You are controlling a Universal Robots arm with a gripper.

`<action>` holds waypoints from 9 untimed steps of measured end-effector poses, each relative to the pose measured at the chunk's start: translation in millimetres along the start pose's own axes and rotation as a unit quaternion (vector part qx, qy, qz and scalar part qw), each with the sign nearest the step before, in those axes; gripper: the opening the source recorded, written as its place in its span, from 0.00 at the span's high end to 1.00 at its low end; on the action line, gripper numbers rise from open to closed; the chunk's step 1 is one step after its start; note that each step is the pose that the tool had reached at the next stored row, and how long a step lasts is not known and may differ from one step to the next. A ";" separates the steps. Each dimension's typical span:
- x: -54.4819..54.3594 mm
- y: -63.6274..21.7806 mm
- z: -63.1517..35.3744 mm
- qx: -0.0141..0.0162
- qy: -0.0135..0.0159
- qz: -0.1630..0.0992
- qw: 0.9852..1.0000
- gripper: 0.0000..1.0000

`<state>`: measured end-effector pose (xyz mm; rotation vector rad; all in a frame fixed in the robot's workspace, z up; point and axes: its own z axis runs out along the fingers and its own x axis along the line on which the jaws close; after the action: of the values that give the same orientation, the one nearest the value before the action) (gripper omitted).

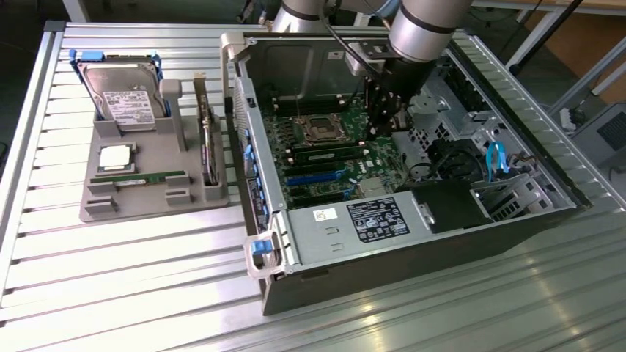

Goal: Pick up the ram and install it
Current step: 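Press down the ram until it locks into place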

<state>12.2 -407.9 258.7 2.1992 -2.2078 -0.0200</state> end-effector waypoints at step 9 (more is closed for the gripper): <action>-0.2 -0.7 24.5 0.000 0.000 0.000 1.000 0.91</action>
<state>12.2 -407.9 234.1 2.1992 -2.2079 -0.0200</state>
